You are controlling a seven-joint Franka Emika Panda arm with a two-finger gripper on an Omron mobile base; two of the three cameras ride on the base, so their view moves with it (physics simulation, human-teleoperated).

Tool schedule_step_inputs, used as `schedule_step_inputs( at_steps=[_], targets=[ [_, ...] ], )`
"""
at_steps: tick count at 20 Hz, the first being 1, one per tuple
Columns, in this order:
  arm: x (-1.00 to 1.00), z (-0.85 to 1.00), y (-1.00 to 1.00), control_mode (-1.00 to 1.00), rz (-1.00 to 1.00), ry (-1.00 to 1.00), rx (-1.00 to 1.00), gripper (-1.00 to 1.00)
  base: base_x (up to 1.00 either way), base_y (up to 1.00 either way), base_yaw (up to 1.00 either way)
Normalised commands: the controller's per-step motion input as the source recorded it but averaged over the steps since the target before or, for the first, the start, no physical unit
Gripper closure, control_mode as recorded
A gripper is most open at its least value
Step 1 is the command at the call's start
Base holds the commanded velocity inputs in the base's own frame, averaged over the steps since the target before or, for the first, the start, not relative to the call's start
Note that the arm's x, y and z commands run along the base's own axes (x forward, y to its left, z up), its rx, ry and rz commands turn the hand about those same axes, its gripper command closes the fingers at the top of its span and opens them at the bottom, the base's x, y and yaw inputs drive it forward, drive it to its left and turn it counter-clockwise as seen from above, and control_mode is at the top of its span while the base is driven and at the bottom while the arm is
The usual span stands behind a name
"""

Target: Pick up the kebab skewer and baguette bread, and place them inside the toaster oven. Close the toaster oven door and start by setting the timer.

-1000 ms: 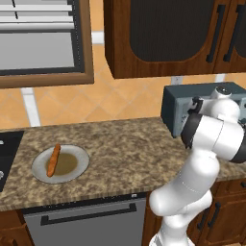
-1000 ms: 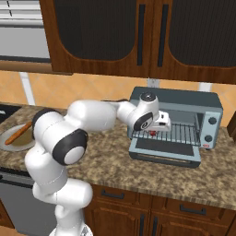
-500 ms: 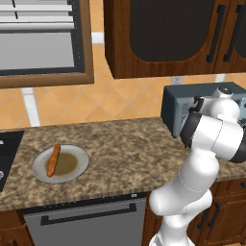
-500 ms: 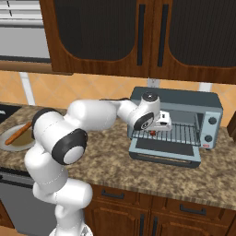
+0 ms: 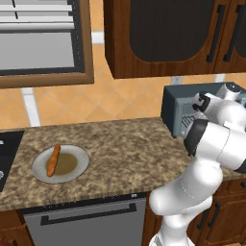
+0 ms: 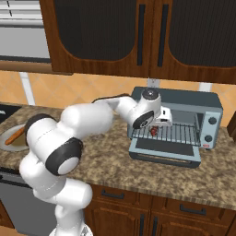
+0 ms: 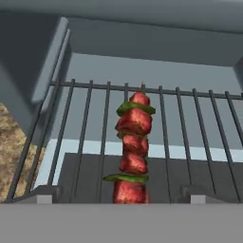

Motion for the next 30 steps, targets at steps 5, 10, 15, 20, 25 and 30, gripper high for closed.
schedule_step_inputs(
  at_steps=[5, 10, 15, 20, 25, 30],
  targets=[
    [-0.99, 0.33, 0.43, -1.00, -0.04, -0.09, 0.00, -1.00, 0.00, 0.00, 0.00],
    [-0.96, 0.09, 0.90, -1.00, -0.14, 0.00, 0.00, -1.00, 0.00, 0.00, 0.00],
    [-0.65, 0.17, 1.00, -1.00, -0.07, 0.00, 0.00, -1.00, 0.00, 0.00, 0.00],
    [-0.29, 0.23, 1.00, -1.00, 0.00, 0.02, 0.00, -1.00, 0.00, 0.00, 0.00],
    [-0.22, 0.18, 1.00, -1.00, 0.00, 0.01, 0.00, -1.00, 0.00, 0.00, 0.00],
    [-0.03, 0.16, 1.00, -1.00, 0.00, 0.01, 0.02, -1.00, 0.00, 0.00, 0.00]
  ],
)
